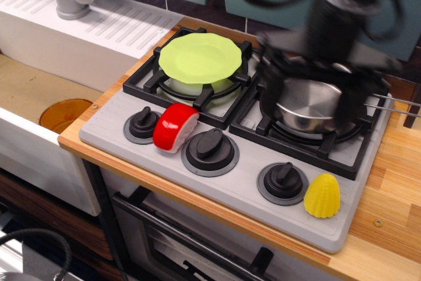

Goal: End effector reaching corn

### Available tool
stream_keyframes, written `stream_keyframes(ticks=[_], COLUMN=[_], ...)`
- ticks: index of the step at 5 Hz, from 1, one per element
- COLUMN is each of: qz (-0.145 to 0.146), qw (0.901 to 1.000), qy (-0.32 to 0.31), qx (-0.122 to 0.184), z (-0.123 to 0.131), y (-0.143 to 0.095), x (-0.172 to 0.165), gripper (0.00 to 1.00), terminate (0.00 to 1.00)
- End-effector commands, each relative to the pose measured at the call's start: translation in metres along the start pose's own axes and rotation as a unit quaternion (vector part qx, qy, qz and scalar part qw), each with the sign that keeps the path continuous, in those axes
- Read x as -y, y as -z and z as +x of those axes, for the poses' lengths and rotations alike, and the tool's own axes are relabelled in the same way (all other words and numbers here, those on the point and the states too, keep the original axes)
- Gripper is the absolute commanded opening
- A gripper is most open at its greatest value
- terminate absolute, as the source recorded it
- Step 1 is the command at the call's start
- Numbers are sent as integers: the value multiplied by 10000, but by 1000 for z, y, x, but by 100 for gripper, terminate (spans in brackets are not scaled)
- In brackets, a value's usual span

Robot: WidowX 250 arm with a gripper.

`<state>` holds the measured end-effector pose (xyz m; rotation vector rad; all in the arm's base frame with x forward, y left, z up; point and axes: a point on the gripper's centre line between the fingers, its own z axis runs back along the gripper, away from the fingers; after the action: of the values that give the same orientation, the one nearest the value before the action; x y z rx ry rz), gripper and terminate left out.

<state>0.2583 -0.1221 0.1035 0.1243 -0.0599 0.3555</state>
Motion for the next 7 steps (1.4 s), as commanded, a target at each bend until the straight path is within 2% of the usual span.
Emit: stream_keyframes(ticks=[1, 3, 5, 7], qz=[-316, -324, -167, 22], qw=[9973, 9948, 9931, 9932], qy=[-236, -265, -170, -115], qx=[628, 927, 1152, 1159], z=[-29, -34, -24, -18], y=[12, 33, 36, 31], x=[39, 58, 42, 17], gripper=[100, 100, 100, 100], terminate=[0, 0, 0, 0])
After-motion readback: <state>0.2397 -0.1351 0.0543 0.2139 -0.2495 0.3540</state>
